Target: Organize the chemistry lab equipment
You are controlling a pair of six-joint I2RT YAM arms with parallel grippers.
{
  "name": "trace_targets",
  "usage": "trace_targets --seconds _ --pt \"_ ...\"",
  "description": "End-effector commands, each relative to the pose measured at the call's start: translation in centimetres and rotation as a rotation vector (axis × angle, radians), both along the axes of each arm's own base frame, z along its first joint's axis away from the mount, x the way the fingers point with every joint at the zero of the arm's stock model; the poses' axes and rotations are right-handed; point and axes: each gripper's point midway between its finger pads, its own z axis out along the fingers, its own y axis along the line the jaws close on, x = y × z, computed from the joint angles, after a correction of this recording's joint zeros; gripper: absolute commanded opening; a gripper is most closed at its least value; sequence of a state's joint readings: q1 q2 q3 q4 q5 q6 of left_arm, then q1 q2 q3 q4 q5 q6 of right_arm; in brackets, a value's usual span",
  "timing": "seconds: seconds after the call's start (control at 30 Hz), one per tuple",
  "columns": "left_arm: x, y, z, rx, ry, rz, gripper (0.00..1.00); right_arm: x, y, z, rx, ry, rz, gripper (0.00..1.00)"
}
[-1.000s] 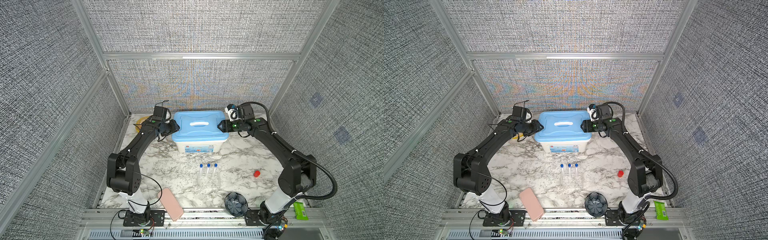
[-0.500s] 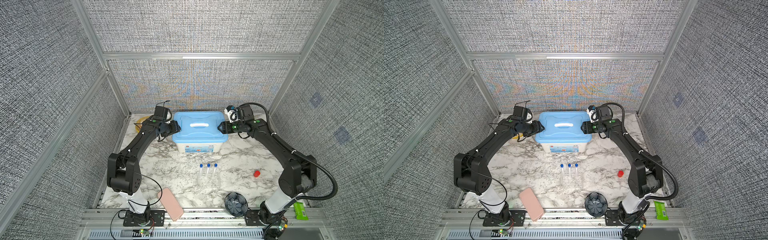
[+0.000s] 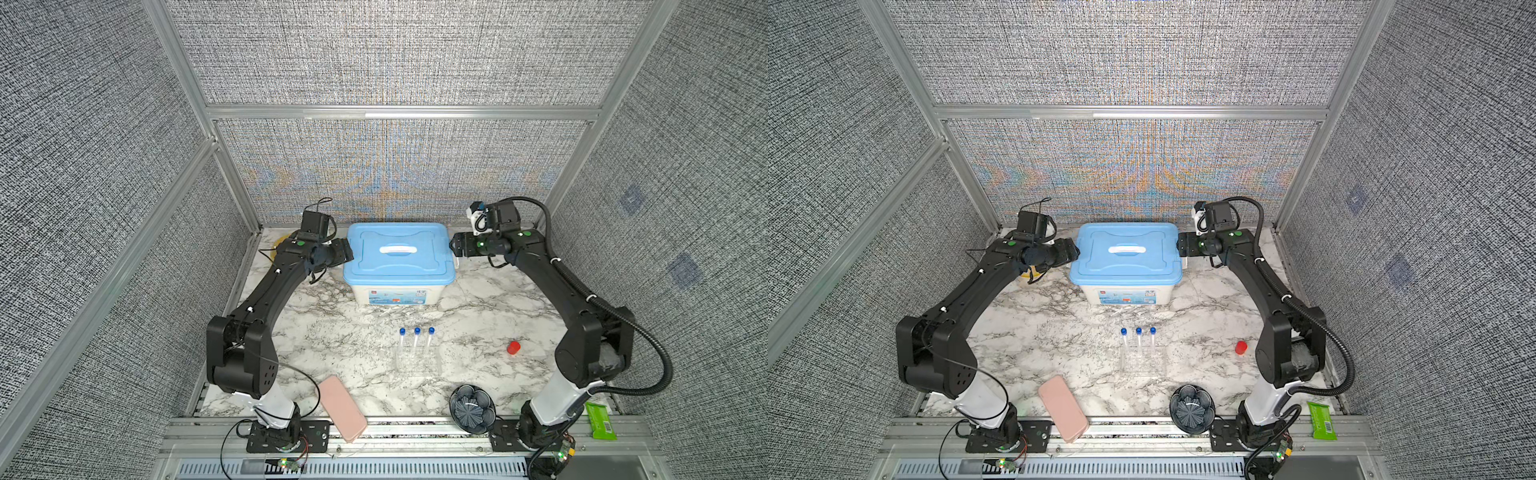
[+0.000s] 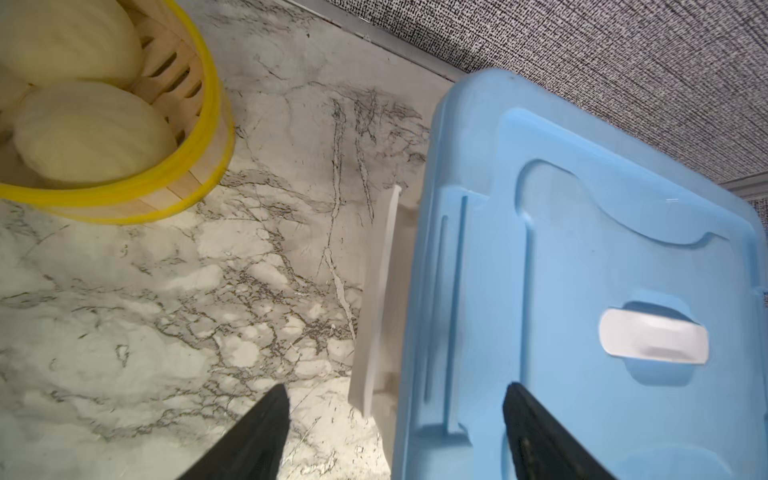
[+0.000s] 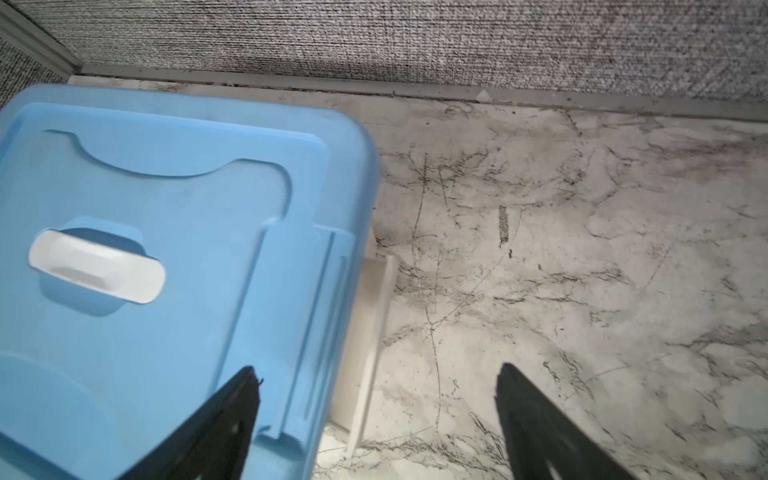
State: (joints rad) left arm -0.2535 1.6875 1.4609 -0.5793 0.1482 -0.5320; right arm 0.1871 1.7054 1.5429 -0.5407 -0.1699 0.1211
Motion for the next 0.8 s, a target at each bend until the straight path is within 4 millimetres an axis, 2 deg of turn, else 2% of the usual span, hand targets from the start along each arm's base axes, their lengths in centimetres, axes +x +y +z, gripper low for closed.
trace_targets --seconds 0.0,0.07,0.13,0.3,0.43,0.57,0.77 --pt "1.1 -1.6 0.0 -0.063 0.0 -0.041 0.83 0.2 0.4 0.1 0.24 0.002 0.006 0.99" --pt "1.4 -1.6 -0.7 -0.07 0.024 -0.034 0.83 0.5 0.1 -0.3 0.343 0.003 -0.009 0.99" --pt "1.5 -1.8 -1.2 -0.094 0.046 -0.034 0.83 0.7 0.0 -0.8 0.36 0.01 -0.016 0.99" --pt "1.4 -2.0 -1.6 -0.131 0.073 -0.018 0.82 0.4 2.2 -0.8 0.522 0.044 0.089 0.99" --pt "1.3 -1.7 -2.8 -0.114 0.103 -0.01 0.81 1.0 2.4 -0.6 0.571 0.047 0.085 0.99" --pt "1.3 -1.3 -4.4 -0.102 0.156 0.011 0.8 1.6 2.2 -2.7 0.55 0.109 0.056 0.99" --pt "0.8 -0.8 -5.4 -0.119 0.188 0.039 0.78 1.4 3.4 -5.6 0.593 0.215 0.102 0.98"
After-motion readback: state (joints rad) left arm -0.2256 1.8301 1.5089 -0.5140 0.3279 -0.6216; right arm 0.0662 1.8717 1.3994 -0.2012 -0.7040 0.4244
